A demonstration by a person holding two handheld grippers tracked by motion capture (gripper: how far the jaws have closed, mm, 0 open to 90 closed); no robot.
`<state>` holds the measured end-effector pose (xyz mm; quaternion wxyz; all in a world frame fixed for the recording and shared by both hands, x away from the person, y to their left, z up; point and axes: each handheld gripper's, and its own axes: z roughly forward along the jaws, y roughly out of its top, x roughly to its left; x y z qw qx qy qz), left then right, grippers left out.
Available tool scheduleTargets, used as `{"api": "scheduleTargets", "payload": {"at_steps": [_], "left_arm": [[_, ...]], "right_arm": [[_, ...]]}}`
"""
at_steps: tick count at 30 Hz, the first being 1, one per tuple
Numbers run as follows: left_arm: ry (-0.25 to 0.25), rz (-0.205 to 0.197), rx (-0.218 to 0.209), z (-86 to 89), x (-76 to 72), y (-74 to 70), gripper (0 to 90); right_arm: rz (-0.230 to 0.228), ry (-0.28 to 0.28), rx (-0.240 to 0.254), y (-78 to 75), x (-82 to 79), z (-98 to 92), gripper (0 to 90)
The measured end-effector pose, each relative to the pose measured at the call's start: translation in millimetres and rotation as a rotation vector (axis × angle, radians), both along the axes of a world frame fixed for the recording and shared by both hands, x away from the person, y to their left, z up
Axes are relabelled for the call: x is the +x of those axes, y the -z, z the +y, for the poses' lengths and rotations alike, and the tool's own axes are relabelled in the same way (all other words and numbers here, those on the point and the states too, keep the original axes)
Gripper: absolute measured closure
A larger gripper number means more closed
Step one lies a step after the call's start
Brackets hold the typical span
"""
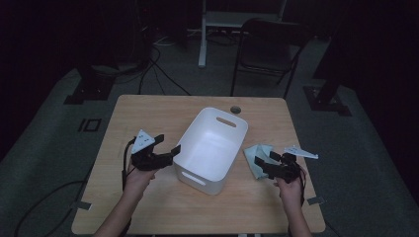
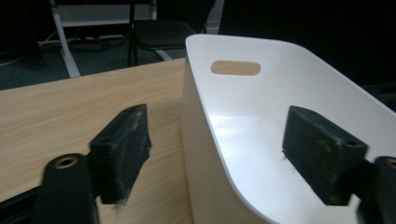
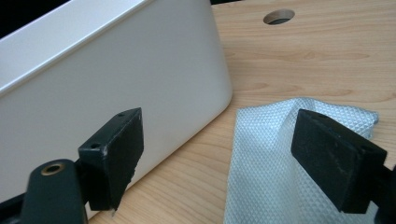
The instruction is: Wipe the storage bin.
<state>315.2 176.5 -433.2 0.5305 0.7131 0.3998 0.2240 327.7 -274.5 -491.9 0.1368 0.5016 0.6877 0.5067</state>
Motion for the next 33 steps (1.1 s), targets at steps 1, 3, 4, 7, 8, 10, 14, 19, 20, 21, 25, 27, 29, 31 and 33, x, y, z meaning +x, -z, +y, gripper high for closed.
{"api": "scheduleTargets", "payload": {"at_steps": [1, 3, 4, 7, 8, 10, 14, 19, 20, 21, 25, 27, 29, 31, 33], "left_arm": [[-0.007, -0.005, 0.003, 1.9, -1.2, -0.6, 19.3], [-0.021, -0.020, 0.002, 8.8, -5.6, -2.4, 18.8], [-0.030, -0.025, 0.006, 11.8, -7.6, -3.4, 18.4], [-0.051, -0.044, 0.018, 20.7, -12.3, -5.1, 17.4], [-0.055, -0.047, 0.007, 24.0, -13.2, -4.7, 17.3], [-0.057, -0.042, 0.003, 31.6, -15.2, -3.4, 16.1], [-0.056, -0.048, 0.009, 41.4, -20.0, 0.1, 16.1], [-0.062, -0.033, 0.003, 51.9, -27.2, 5.1, 16.1], [-0.061, -0.032, -0.004, 53.8, -28.6, 6.9, 16.1], [-0.061, -0.028, -0.004, 55.7, -29.9, 8.9, 16.1], [-0.075, 0.004, 0.002, 62.4, -33.9, 19.9, 16.1], [-0.084, 0.019, -0.002, 65.1, -35.4, 26.2, 16.1], [-0.088, 0.037, 0.001, 66.7, -36.6, 33.3, 16.1], [-0.091, 0.052, 0.011, 67.1, -38.2, 40.6, 16.1], [-0.093, 0.065, 0.013, 67.7, -39.7, 46.8, 16.1]], "right_arm": [[-0.004, 0.002, -0.009, 0.3, -0.7, 0.7, 16.7], [-0.016, 0.004, -0.026, 1.8, -2.7, 1.9, 16.7], [-0.017, 0.002, -0.033, 2.6, -3.7, 2.2, 16.7], [-0.023, 0.007, -0.045, 5.4, -7.2, 1.5, 16.7], [-0.022, 0.008, -0.051, 6.4, -8.0, 0.7, 16.7], [-0.024, 0.004, -0.047, 8.2, -10.3, -0.7, 16.7], [-0.026, 0.009, -0.047, 11.4, -15.5, -4.9, 16.7], [-0.010, 0.016, -0.050, 17.9, -19.4, -9.4, 16.7], [-0.007, 0.019, -0.046, 19.2, -20.3, -10.3, 16.8], [-0.001, 0.018, -0.041, 20.4, -21.2, -11.1, 16.8], [0.001, 0.033, -0.052, 25.2, -24.8, -14.4, 16.8], [0.003, 0.043, -0.054, 27.4, -26.2, -15.7, 16.8], [0.004, 0.050, -0.057, 29.3, -27.3, -16.2, 16.8], [0.002, 0.054, -0.058, 30.2, -27.9, -16.1, 16.8], [0.001, 0.060, -0.058, 31.3, -30.0, -16.0, 16.7]]}}
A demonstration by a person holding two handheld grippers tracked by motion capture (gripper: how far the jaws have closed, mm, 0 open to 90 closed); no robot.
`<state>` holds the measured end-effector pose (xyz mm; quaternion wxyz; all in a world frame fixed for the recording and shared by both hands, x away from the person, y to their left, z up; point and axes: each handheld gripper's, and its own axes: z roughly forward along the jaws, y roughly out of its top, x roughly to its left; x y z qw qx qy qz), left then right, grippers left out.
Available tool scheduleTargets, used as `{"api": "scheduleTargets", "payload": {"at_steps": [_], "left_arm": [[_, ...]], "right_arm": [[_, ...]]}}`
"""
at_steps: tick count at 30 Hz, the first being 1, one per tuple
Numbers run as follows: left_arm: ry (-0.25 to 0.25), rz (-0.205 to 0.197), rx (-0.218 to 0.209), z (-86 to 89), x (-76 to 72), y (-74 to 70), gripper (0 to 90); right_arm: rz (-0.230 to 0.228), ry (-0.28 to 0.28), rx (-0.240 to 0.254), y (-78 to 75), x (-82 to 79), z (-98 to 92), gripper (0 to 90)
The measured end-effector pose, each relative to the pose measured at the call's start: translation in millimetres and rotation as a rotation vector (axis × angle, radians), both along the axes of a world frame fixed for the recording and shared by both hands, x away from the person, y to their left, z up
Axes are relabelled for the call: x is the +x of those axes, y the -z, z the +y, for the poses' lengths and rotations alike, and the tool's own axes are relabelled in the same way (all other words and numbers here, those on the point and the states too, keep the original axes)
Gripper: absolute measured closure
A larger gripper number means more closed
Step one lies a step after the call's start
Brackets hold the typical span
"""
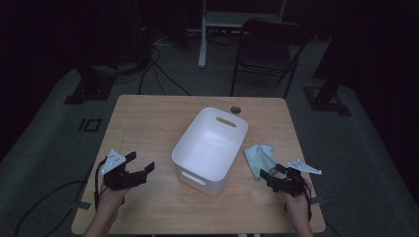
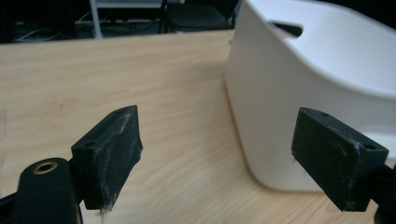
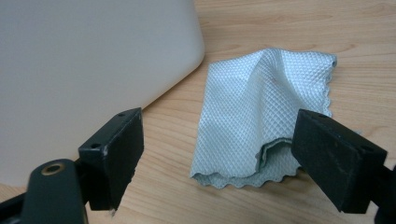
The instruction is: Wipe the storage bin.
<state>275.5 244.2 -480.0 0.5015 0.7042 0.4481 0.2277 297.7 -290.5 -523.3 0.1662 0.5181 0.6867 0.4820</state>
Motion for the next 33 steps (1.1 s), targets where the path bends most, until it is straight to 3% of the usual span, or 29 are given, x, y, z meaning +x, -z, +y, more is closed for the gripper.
{"api": "scheduleTargets", "payload": {"at_steps": [7, 13, 23, 29, 33], "left_arm": [[-0.020, 0.043, 0.004, 2.9, -5.5, 21.4, 16.1], [-0.047, 0.057, 0.013, 8.1, -10.7, 29.4, 16.1], [-0.114, 0.105, 0.081, 16.9, -18.6, 45.3, 16.1], [-0.124, 0.127, 0.076, 23.4, -22.8, 52.8, 16.1], [-0.159, 0.132, 0.099, 29.8, -23.9, 57.0, 16.1]], "right_arm": [[0.005, 0.008, -0.015, 5.2, -5.5, -0.8, 16.7], [0.018, 0.008, -0.021, 10.2, -7.5, 0.2, 16.8], [0.022, 0.028, -0.053, 17.0, -15.8, -0.4, 16.3], [0.032, 0.041, -0.085, 21.2, -15.4, -4.1, 16.3], [0.031, 0.053, -0.089, 23.1, -14.8, -5.3, 16.3]]}}
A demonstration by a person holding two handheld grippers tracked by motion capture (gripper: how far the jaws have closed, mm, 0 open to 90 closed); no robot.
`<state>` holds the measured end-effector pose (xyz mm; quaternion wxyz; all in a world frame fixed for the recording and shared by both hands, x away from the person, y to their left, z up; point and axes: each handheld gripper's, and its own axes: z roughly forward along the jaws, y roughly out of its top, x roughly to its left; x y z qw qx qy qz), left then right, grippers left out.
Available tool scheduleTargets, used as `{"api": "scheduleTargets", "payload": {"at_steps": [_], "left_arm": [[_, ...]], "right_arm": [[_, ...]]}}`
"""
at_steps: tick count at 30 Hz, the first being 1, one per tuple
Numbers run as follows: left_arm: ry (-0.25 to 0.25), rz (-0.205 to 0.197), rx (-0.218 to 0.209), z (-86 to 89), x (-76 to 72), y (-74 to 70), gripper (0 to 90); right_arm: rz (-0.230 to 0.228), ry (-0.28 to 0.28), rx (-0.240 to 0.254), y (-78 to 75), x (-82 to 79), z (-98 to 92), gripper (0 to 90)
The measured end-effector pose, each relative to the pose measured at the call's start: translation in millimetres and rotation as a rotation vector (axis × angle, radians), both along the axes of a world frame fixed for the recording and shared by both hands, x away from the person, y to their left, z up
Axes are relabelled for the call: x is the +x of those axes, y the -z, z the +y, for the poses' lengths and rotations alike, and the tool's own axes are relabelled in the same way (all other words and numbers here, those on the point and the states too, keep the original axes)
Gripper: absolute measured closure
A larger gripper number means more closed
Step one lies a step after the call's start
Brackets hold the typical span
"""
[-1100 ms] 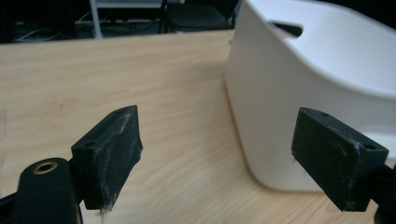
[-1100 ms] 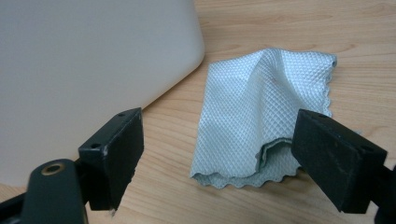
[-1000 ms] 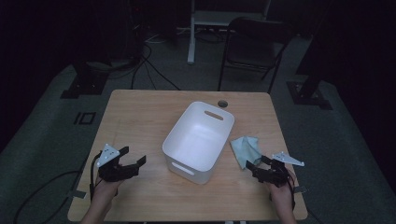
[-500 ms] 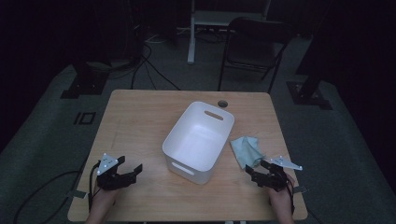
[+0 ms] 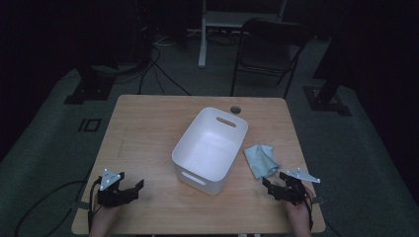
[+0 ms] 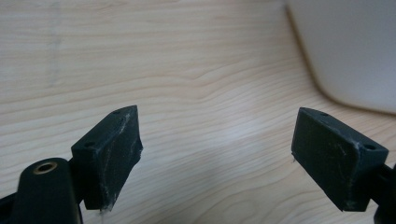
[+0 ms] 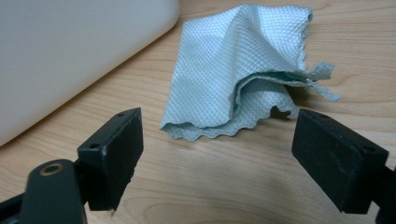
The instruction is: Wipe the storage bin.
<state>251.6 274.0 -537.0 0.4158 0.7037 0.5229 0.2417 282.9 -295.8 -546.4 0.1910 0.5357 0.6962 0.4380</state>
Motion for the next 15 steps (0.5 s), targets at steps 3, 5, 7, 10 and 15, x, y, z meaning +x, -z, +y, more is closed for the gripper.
{"api": "scheduleTargets", "payload": {"at_steps": [3, 5, 7, 10, 15], "left_arm": [[-0.037, 0.001, 0.020, 4.4, 0.0, 2.0, 16.1], [-0.060, 0.003, 0.026, 7.0, 0.4, 2.4, 16.1], [-0.090, -0.007, 0.043, 9.6, 0.2, 2.6, 16.1], [-0.125, -0.009, 0.073, 13.2, 0.2, 4.5, 16.1], [-0.134, 0.011, 0.077, 14.0, 1.4, 8.6, 16.1]], "right_arm": [[0.002, 0.005, -0.008, 1.3, 1.0, -0.7, 16.3], [0.003, 0.007, -0.014, 2.5, 1.6, -1.4, 16.3], [0.000, 0.011, -0.021, 3.0, 1.6, -2.2, 16.3], [-0.011, 0.030, -0.023, 2.7, 1.5, -4.9, 16.3], [-0.025, 0.070, -0.019, 3.3, 0.9, -10.2, 16.2]]}}
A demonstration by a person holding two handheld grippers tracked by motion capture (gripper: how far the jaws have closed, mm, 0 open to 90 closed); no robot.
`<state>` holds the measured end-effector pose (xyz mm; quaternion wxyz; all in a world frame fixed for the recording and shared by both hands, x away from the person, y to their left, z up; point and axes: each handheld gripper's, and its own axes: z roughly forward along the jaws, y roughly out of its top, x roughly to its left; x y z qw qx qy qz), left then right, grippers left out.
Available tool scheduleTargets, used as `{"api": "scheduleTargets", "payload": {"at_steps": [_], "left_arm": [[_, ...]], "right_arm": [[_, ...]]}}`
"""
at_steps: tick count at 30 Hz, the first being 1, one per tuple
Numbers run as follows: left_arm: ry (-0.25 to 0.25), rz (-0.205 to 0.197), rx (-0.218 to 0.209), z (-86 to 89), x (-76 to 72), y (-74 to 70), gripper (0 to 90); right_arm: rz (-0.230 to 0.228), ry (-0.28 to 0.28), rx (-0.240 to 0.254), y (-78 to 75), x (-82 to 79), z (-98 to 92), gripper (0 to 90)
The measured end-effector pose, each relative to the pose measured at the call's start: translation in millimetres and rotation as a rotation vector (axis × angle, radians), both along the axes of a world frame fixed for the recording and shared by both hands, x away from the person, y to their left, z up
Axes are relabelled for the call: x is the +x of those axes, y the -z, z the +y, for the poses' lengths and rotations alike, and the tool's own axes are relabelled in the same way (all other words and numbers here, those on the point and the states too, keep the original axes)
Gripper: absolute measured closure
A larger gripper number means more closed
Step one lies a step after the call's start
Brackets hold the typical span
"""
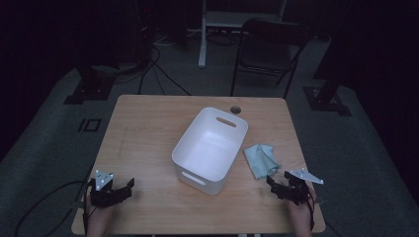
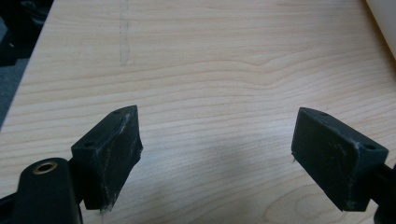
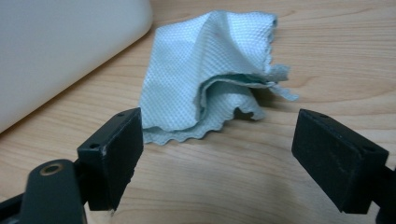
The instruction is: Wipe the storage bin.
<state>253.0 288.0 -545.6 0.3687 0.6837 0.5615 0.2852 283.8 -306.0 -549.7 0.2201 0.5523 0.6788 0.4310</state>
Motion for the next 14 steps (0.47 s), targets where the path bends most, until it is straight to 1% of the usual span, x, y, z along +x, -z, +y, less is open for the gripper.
{"api": "scheduleTargets", "payload": {"at_steps": [2, 4, 5, 8, 14], "left_arm": [[0.002, -0.003, 0.004, -1.4, 0.5, 0.1, 16.1], [0.002, -0.003, 0.004, -1.4, 0.5, 0.1, 16.1], [0.005, -0.007, 0.012, -2.3, 1.3, 0.0, 16.1], [-0.001, -0.013, 0.008, -1.1, 1.1, -0.3, 16.1], [-0.006, -0.021, -0.002, -0.6, 0.8, -0.7, 16.1]], "right_arm": [[0.001, 0.006, -0.014, 1.3, 0.2, -0.4, 16.1], [0.002, 0.007, -0.016, 2.1, 0.5, -0.5, 16.1], [0.008, 0.013, -0.010, 3.9, 1.6, -1.0, 15.9], [0.011, 0.016, -0.020, 5.4, 2.3, -0.9, 15.9], [0.015, 0.012, -0.022, 6.1, 2.9, -0.4, 15.9]]}}
